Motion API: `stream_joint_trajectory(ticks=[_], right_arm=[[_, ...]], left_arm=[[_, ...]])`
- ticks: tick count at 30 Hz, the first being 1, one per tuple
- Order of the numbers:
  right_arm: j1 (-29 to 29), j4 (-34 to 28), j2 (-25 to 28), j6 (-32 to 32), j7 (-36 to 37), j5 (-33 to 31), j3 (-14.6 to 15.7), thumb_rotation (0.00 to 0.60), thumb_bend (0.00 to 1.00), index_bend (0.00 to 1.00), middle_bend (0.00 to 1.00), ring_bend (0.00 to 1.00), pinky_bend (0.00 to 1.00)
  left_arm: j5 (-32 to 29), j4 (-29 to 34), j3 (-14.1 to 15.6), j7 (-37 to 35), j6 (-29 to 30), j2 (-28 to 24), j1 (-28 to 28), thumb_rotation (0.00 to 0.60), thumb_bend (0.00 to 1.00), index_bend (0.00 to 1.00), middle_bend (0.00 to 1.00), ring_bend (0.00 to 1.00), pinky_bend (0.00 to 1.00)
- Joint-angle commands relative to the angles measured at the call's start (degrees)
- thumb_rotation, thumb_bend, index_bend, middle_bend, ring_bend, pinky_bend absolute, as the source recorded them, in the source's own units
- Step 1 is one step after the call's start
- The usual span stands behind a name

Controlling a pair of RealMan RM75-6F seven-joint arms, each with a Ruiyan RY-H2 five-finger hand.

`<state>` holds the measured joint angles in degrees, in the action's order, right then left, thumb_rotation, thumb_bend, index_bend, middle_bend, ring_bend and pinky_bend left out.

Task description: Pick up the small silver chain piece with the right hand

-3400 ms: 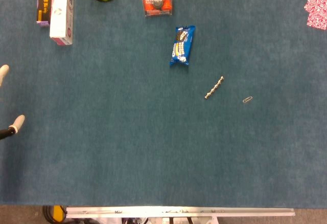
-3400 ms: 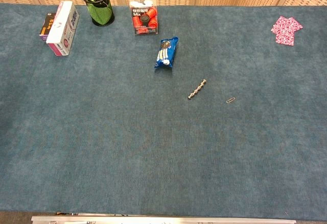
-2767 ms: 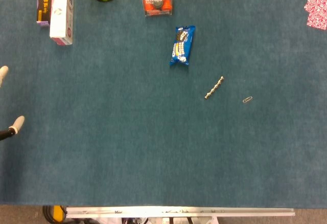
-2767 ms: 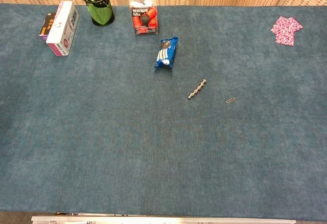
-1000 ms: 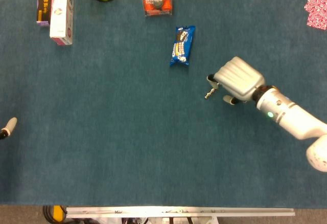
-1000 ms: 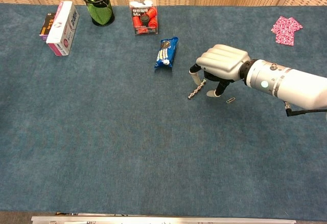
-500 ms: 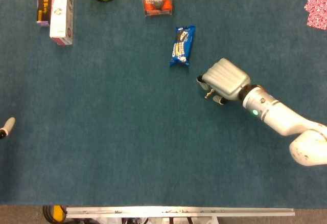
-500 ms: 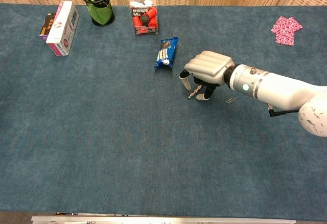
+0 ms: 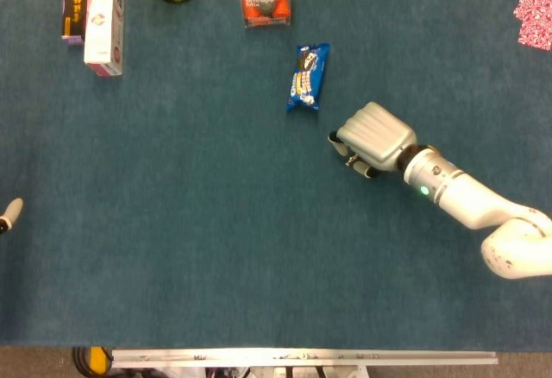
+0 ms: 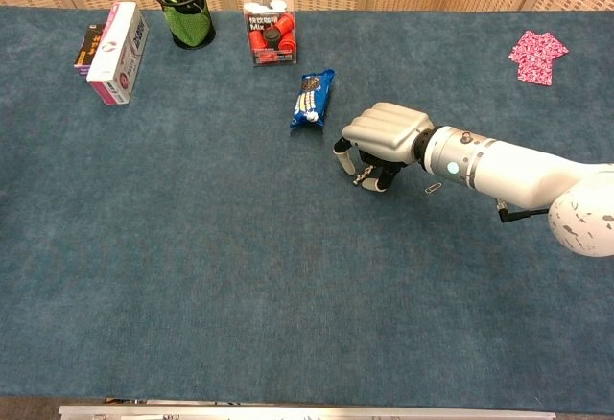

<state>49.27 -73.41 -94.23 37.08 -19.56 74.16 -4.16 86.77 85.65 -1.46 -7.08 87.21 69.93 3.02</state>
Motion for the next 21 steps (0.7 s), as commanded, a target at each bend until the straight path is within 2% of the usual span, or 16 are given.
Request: stream_joint_trajectory(ticks=[1,9,21], right_arm=[[0.1,0.2,-0.1,0.0,-0.1,-0.1,0.2,0.600,0.27,0.50,0.96,1.00,1.00],[0.5,0.5,-0.5,-0.2,-0.6,-1.4,0.6,0.600,0.29,0.50,0.96,1.00,1.00],[0.9,0.9,-0.8,0.2,-1.2,-2.7,0.9,0.600,0.37,0.60,0.97,1.00,1.00]], left_arm=[[0.0,-0.1,0.0,0.0,0.0,0.0,0.0,0.600,0.20,0.04,0.07,0.04,0.01],[0.0,-0.5,-0.1,-0.4,0.0,0.3,-0.1,0.600,0.20,0.04,0.07,0.04,0.01],[-0.2,-1.2,-0.2,-0.9,-0.2,0.5,-0.1,0.600,0.20,0.04,0.07,0.04,0.01]])
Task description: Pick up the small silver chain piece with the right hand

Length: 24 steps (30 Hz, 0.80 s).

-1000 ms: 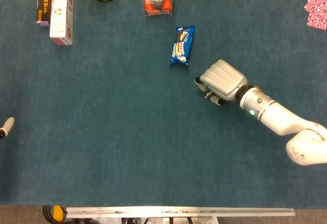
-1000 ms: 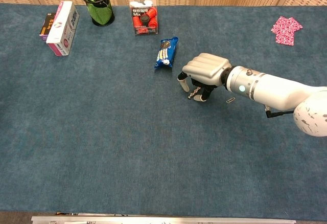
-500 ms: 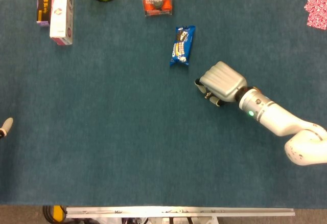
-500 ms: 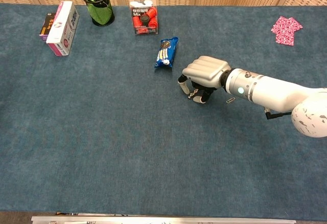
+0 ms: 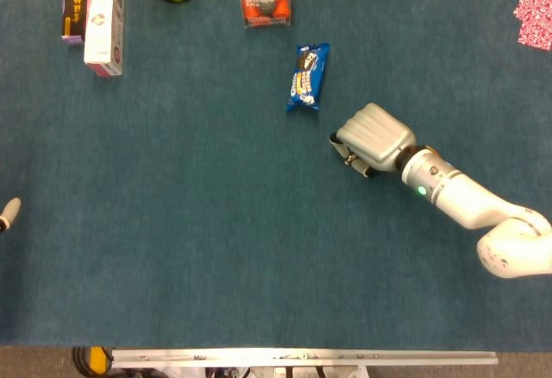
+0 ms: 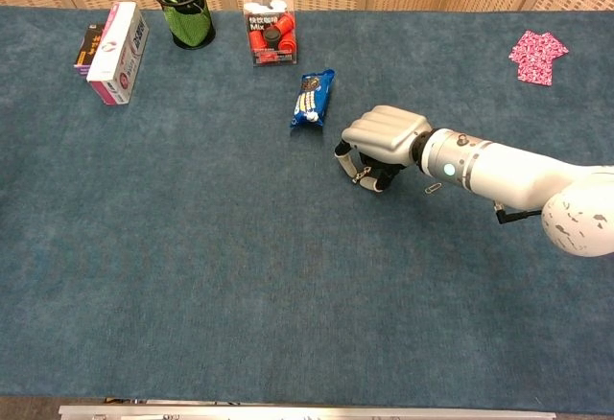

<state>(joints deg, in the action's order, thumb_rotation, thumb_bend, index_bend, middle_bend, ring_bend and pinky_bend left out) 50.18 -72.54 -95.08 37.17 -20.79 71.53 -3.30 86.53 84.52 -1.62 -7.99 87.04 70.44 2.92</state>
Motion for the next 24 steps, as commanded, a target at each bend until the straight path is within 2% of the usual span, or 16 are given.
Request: stream_joint_trajectory(ticks=[1,7,15,24], right_arm=[[-0.1,-0.1,0.1,0.2,0.1,0.0,0.1,0.600,0.37,0.61,0.97,1.00,1.00],[-0.9,-2.2,1.7,2.3,1.9,0.7,-0.2,0.600,0.37,0.65,0.99,1.00,1.00],[-3.9,-8.7,7.4,7.2,8.3,3.8,0.0,0.600,0.39,0.73,1.00,1.00,1.00],[-8.6,-17.1,15.9,13.6,14.3,9.7,2.7,0.600,0.39,0.77,1.00,1.00,1.00]], left_arm=[[0.0,-0.1,0.0,0.0,-0.1,0.1,0.0,0.600,0.20,0.04,0.07,0.04,0.01],[-0.1,-0.1,0.0,0.1,-0.1,0.0,0.0,0.600,0.20,0.04,0.07,0.04,0.01],[0.0,0.1,0.1,0.4,-0.4,0.1,0.0,0.600,0.20,0.04,0.07,0.04,0.01],[0.4,0.5,0.2,1.2,-0.6,0.1,0.3,0.600,0.20,0.04,0.07,0.04,0.01]])
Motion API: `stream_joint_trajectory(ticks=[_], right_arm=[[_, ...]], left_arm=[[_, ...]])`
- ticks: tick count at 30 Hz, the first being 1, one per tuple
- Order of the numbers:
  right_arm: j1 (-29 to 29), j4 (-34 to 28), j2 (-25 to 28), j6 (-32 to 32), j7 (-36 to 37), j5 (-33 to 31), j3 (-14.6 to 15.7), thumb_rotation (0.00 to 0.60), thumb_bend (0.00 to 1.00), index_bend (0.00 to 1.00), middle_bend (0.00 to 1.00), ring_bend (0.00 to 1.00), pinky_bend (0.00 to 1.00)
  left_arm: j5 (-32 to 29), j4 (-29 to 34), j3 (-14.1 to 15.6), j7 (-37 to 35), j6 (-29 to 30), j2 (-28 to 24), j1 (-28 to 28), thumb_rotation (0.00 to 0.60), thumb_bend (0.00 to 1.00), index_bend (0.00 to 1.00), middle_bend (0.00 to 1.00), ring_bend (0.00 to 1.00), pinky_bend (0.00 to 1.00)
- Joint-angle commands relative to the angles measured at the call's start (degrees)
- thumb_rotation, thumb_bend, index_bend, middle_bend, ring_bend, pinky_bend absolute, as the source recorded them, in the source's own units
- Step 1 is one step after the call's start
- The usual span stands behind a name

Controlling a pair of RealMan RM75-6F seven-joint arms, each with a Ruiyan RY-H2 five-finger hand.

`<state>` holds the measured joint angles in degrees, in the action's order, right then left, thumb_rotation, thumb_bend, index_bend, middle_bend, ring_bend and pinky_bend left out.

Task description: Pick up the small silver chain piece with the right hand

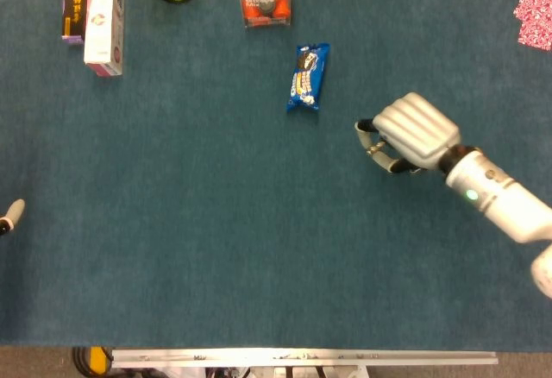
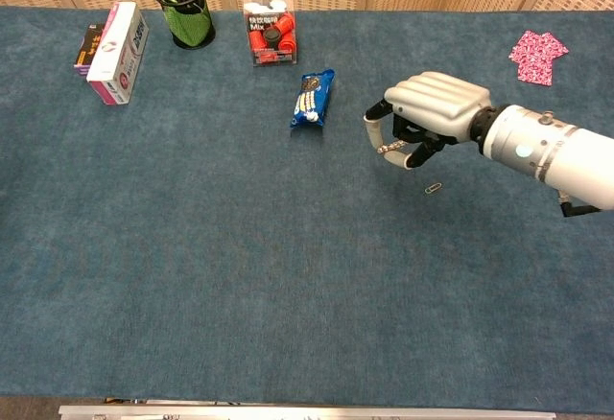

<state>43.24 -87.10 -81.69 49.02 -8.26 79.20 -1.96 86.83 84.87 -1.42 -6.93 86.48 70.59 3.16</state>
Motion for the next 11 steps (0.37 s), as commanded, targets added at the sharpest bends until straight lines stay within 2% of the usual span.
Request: stream_joint_trajectory(ticks=[1,5,11], right_arm=[[-2.0,-3.2,3.2,2.1,2.2,2.6,1.8,0.600,0.39,0.77,1.00,1.00,1.00],[-3.6,-5.1,5.6,3.4,3.7,4.6,3.6,0.600,0.39,0.77,1.00,1.00,1.00],[-5.2,-5.1,6.4,3.9,4.4,5.9,5.3,0.600,0.39,0.77,1.00,1.00,1.00]], left_arm=[[0.1,0.2,0.0,0.3,-0.1,0.0,0.1,0.600,0.20,0.04,0.07,0.04,0.01],[0.5,0.7,0.1,1.0,-0.4,0.1,0.5,0.600,0.20,0.04,0.07,0.04,0.01],[0.8,1.2,0.2,1.7,-0.5,0.0,0.7,0.600,0.20,0.04,0.07,0.04,0.01]])
